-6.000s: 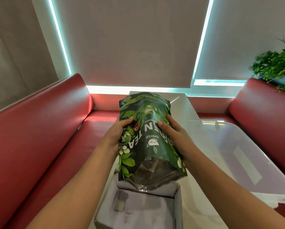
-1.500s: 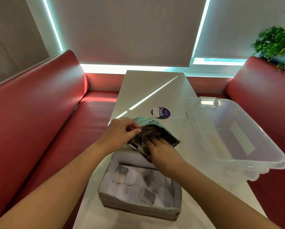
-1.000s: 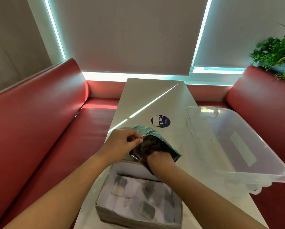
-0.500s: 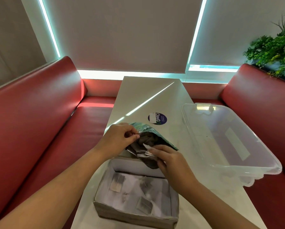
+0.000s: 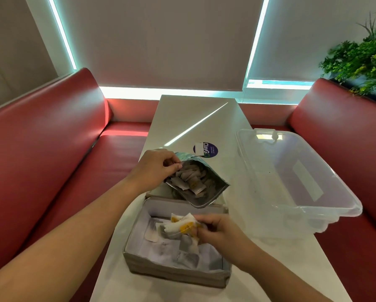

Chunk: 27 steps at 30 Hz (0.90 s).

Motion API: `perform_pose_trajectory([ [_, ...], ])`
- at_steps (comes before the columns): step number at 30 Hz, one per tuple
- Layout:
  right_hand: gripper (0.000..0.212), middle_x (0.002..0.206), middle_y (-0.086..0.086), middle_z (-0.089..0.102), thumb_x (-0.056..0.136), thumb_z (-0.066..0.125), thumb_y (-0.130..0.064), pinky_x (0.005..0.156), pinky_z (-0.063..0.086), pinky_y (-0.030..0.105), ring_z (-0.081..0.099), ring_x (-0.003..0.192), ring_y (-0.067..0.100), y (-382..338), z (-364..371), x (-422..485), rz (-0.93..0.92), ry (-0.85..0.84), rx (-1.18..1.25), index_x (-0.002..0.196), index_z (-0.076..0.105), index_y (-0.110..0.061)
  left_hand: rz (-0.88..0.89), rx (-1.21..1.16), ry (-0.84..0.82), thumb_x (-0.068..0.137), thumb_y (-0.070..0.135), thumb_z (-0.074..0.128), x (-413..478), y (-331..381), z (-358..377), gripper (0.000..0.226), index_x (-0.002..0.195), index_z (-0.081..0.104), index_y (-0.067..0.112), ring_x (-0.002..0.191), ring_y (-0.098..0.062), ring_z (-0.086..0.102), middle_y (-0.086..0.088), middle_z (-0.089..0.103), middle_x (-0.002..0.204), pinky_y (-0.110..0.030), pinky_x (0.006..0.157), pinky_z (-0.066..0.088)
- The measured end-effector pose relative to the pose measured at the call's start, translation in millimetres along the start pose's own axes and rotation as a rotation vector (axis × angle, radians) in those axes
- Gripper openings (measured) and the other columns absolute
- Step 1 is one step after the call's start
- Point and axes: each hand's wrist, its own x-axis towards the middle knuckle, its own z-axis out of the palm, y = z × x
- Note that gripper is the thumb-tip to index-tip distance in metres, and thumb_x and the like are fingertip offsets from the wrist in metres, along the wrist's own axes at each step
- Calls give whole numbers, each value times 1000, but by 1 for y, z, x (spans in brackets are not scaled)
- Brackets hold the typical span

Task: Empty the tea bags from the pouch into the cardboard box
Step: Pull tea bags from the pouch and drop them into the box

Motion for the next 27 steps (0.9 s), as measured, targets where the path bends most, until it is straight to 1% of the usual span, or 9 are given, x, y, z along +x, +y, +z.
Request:
perform_pose_trajectory([
  [2,31,87,4,71,90,58,-4,76,56,30,61,79,10,10,10,6,88,-20,77,101,71,-29,-4,-7,1,81,27,71,-1,0,1,5,81,71,22,74,-10,57,2,64,78,-25,67,45],
  [4,28,88,0,69,91,57,-7,71,53,24,60,74,7,21,17,13,178,-38,45,103,69,-30,-4,-10,-3,81,27,71,-2,0,1,4,81,71,23,73,-10,57,3,64,77,-24,66,45],
  [6,28,99,3,66,93,54,-12,73,51,26,59,76,9,33,18,21,232,-35,-259,115,62,-27,-4,-19,-5,81,28,72,-3,0,2,4,80,71,23,72,-9,57,4,64,76,-23,66,45],
  [8,42,122,7,60,94,48,-18,85,48,29,60,98,20,43,13,27,238,-30,-726,136,44,-23,-2,-27,-7,81,27,72,-4,0,3,4,79,71,24,71,-8,57,5,64,75,-22,66,45],
  [10,52,132,11,53,91,45,-12,93,44,32,53,115,27,44,9,27,162,-23,-906,142,35,-21,0,-28,-7,80,27,72,-5,-1,2,3,79,70,25,72,-8,57,5,64,75,-22,66,46],
  [13,51,131,9,55,88,44,-5,94,42,32,52,116,27,35,1,22,74,-17,-926,137,44,-20,0,-30,-3,80,26,72,-6,-3,1,3,79,70,26,72,-7,58,5,64,77,-20,66,46],
  [19,22,104,-6,67,91,54,-15,77,46,14,59,88,6,10,-13,15,-175,119,-912,107,67,-22,16,-33,11,80,24,73,-6,-3,1,4,79,70,26,72,-5,57,6,63,76,-18,66,46],
  [24,28,111,2,64,91,55,-15,83,47,22,58,98,16,-9,-14,42,-360,210,-944,118,62,-16,52,-14,38,79,23,73,-6,2,3,3,83,73,23,71,-6,59,6,63,77,-23,67,49],
  [27,50,134,10,50,90,56,-15,101,41,34,48,119,27,-4,-15,79,-218,126,-1095,138,42,-17,66,-14,76,80,23,72,-7,5,5,3,83,73,23,71,-6,60,7,64,77,-25,67,51],
])
